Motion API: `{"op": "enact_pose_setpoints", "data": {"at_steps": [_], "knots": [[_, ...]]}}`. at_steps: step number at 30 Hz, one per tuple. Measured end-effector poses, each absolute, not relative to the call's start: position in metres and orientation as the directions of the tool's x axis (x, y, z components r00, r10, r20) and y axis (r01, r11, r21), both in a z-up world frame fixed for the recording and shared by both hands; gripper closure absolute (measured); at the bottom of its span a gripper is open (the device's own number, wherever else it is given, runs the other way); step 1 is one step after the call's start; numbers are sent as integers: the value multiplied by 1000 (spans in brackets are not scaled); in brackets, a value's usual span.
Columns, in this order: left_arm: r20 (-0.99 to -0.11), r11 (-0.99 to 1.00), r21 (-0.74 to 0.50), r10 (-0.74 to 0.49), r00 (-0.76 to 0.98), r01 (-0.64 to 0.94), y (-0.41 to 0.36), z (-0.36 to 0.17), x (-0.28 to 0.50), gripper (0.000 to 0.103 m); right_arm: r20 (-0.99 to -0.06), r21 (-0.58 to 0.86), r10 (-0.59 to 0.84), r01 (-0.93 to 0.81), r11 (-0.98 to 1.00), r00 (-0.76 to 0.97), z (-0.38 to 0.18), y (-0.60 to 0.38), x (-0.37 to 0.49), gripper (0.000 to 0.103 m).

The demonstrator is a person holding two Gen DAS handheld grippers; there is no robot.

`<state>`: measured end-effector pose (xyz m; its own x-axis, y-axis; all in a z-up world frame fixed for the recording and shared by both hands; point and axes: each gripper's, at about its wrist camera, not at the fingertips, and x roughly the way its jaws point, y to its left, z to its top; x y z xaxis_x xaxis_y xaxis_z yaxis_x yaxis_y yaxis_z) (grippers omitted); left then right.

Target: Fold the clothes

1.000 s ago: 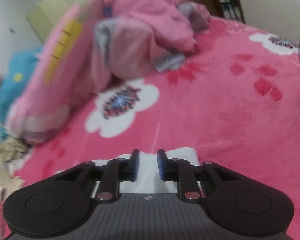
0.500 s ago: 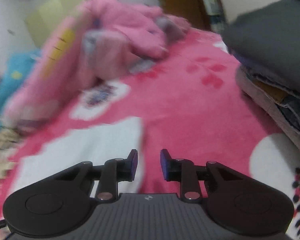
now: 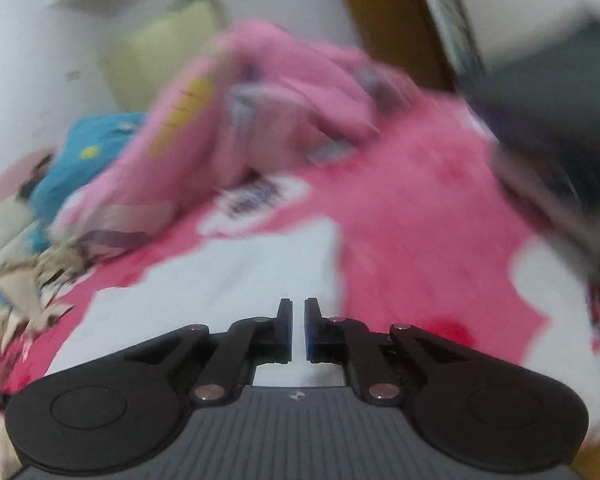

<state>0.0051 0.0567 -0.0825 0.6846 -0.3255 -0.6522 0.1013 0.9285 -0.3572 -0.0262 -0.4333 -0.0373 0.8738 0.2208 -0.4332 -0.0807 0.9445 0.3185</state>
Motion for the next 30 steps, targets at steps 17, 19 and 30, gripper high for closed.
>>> {"op": "enact_pose_setpoints", "data": {"at_steps": [17, 19, 30], "knots": [[-606, 845, -524, -286, 742, -102, 129, -76, -17, 47, -575, -285, 609, -832, 476, 546, -77, -133, -30, 55], [-600, 828, -549, -298, 742, -111, 136, -77, -17, 47, -581, -367, 566, -808, 460, 586, -88, -117, -28, 55], [-543, 774, -629, -371, 754, -72, 152, -78, -10, 44, -530, -150, 577, -739, 657, 621, -78, -149, 19, 98]]}}
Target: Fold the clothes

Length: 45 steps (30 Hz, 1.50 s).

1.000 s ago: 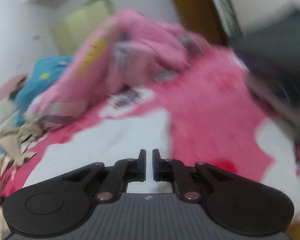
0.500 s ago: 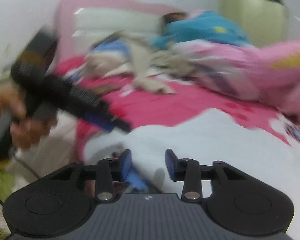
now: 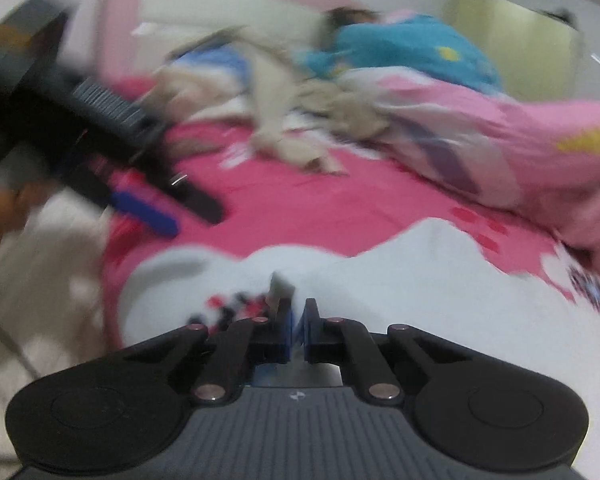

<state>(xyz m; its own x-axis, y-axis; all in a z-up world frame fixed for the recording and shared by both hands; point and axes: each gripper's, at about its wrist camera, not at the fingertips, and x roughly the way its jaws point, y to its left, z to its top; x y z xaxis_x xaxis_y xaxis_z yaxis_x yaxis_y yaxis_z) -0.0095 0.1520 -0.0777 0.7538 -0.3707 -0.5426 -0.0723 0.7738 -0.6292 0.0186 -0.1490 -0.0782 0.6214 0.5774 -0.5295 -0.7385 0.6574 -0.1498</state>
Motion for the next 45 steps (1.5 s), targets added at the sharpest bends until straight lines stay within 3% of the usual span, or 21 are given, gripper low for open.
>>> {"op": "enact_pose_setpoints", "data": {"at_steps": [9, 24, 33, 38, 45], "knots": [[-324, 465, -885, -650, 687, 23, 148, -91, 51, 38, -431, 268, 643, -591, 761, 633, -50, -186, 43, 99], [-347, 348, -932, -771, 534, -103, 123, -127, 142, 36, -402, 272, 639, -581, 767, 655, -31, -165, 16, 99], [-443, 452, -886, -766, 466, -99, 102, -135, 199, 71, -403, 264, 647, -595, 759, 647, -31, -148, 13, 99], [-496, 512, -853, -734, 465, -102, 91, -138, 211, 99, -404, 269, 650, -595, 757, 644, -35, -139, 14, 99], [-556, 608, -789, -649, 519, -86, 73, -112, 208, 103, -375, 279, 627, -561, 779, 683, -30, -136, 15, 99]]}}
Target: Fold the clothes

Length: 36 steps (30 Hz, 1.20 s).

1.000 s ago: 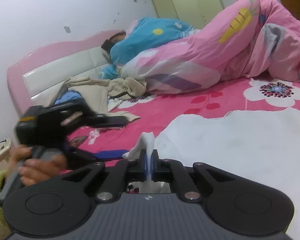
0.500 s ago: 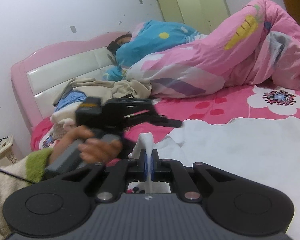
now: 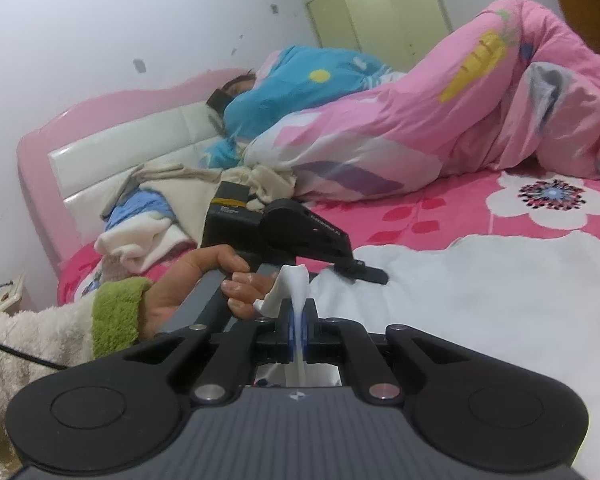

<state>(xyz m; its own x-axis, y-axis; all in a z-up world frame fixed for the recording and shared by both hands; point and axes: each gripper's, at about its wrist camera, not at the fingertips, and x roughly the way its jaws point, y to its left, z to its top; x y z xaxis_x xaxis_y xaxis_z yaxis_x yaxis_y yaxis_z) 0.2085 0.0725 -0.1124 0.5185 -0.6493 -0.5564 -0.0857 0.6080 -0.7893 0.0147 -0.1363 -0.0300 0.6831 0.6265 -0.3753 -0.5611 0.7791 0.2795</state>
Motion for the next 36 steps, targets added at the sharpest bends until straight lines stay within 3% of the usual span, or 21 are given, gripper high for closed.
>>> {"op": "enact_pose_setpoints", "data": {"at_steps": [7, 13, 19, 24, 27, 29, 33, 36], "knots": [[-561, 700, -713, -601, 569, 37, 22, -54, 204, 103, -286, 321, 573, -487, 813, 768, -24, -167, -5, 99], [-571, 764, -617, -599, 562, 188, -65, -12, 201, 103, -182, 400, 497, -397, 826, 849, -19, -230, -25, 99], [-619, 784, -534, -618, 485, 317, -170, -9, 195, 103, -117, 496, 367, -266, 826, 923, -35, -298, -53, 99], [-677, 792, -436, -602, 424, 427, -248, -31, 188, 103, -122, 601, 245, -124, 789, 962, -64, -345, -75, 99], [-726, 780, -428, -598, 341, 456, -272, -57, 188, 95, -153, 656, 182, -38, 754, 971, -85, -367, -84, 99], [-744, 775, -451, -601, 293, 443, -275, -70, 187, 78, -183, 696, 158, 14, 717, 970, -102, -379, -85, 99], [-671, 722, -545, -680, 294, 427, -243, -57, 179, 70, -201, 802, 185, 54, 595, 962, -132, -406, -86, 99], [-626, 699, -528, -704, 334, 483, -208, -26, 164, 60, -181, 848, 213, 43, 529, 960, -140, -420, -83, 96]]}}
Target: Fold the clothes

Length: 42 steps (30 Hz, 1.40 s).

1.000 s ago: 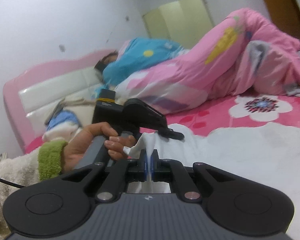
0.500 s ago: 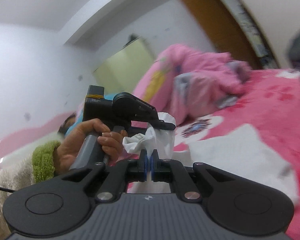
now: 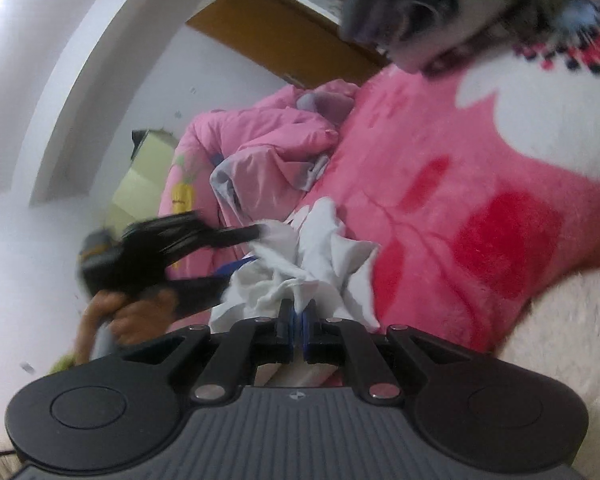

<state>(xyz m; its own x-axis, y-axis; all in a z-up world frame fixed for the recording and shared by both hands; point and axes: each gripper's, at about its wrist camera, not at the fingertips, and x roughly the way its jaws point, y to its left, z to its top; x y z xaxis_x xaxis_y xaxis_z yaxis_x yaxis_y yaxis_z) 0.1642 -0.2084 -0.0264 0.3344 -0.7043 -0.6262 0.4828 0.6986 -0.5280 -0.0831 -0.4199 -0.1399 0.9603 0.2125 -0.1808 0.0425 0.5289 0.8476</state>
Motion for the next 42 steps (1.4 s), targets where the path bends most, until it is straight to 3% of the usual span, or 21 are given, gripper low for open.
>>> {"op": "enact_pose_setpoints", "data": {"at_steps": [4, 8, 11, 16, 18, 22, 26, 29, 30, 31, 33, 37, 42], "knots": [[-626, 702, -405, -680, 382, 586, -165, 9, 132, 51, -173, 861, 229, 34, 508, 958, -136, -428, -74, 89], [-680, 730, -250, -600, 422, 636, -142, -4, 87, 51, -155, 837, 173, 36, 547, 973, -127, -430, -78, 95], [-700, 722, -237, -591, 401, 650, -139, -32, 59, 51, -155, 803, 112, 59, 593, 982, -118, -430, -92, 99], [-681, 734, -272, -604, 414, 623, -136, -62, 40, 51, -308, 767, 47, 218, 604, 950, -120, -444, -105, 96], [-663, 734, -292, -618, 423, 614, -132, -65, 39, 50, -291, 731, 21, 208, 650, 956, -104, -447, -113, 94], [-679, 740, -336, -619, 395, 583, -128, -74, 43, 50, -256, 597, 87, 86, 798, 963, -61, -437, -93, 71], [-680, 746, -343, -616, 397, 570, -127, -77, 42, 50, -353, 345, 181, -52, 937, 918, -33, -405, -41, 70], [-679, 749, -330, -611, 406, 574, -127, -79, 40, 50, -462, 200, 167, -81, 977, 871, -39, -391, -10, 73], [-678, 749, -326, -610, 410, 577, -127, -79, 39, 50, -495, 167, 170, -99, 981, 852, -43, -388, -2, 90], [-676, 749, -321, -610, 413, 580, -127, -80, 37, 50, -512, 156, 188, -125, 980, 838, -46, -387, 0, 101], [-673, 747, -313, -610, 419, 586, -126, -78, 37, 50, -503, 146, 206, -152, 978, 840, -45, -383, -5, 101], [-665, 732, -330, -628, 404, 596, -125, -80, 38, 47, -395, 130, 108, -61, 990, 912, -36, -383, -35, 101], [-674, 722, -318, -628, 389, 615, -130, -84, 39, 44, -536, 196, 73, 40, 980, 841, -79, -403, -31, 97]]}}
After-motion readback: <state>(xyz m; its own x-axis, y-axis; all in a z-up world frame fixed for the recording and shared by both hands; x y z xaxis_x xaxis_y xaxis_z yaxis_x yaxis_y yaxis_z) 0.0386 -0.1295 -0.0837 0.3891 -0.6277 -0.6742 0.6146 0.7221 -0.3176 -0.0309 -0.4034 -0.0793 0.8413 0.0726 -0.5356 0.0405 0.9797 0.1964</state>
